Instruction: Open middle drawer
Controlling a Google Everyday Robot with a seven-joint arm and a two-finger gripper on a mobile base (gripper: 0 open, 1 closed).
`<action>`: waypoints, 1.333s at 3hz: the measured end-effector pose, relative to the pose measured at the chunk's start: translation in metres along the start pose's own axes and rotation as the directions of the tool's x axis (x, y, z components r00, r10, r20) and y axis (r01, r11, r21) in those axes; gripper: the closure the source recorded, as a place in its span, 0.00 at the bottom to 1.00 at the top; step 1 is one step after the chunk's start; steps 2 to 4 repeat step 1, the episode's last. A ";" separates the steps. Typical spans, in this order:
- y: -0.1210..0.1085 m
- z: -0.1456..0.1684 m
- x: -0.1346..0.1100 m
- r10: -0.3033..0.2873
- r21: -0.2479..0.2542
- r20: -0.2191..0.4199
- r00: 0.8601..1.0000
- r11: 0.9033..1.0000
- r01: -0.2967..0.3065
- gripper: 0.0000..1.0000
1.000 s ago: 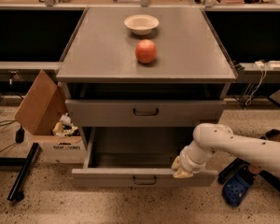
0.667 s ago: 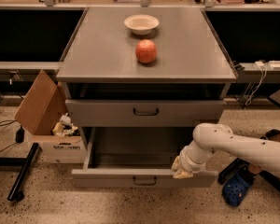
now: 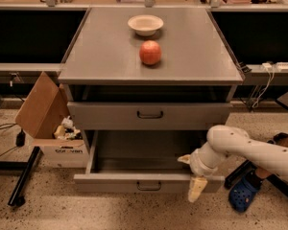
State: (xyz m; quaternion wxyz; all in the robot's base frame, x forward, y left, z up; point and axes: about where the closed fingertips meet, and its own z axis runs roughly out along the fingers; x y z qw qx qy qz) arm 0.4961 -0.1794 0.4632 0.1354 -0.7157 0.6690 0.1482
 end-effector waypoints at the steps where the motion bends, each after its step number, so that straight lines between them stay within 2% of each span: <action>1: 0.009 -0.040 -0.002 -0.061 0.069 0.023 0.998 0.996 0.059 0.00; 4: 0.009 -0.040 -0.002 -0.061 0.069 0.023 0.998 0.996 0.059 0.00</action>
Offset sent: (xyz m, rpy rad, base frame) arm 0.0000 0.0000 0.0000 0.0000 0.0000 0.0000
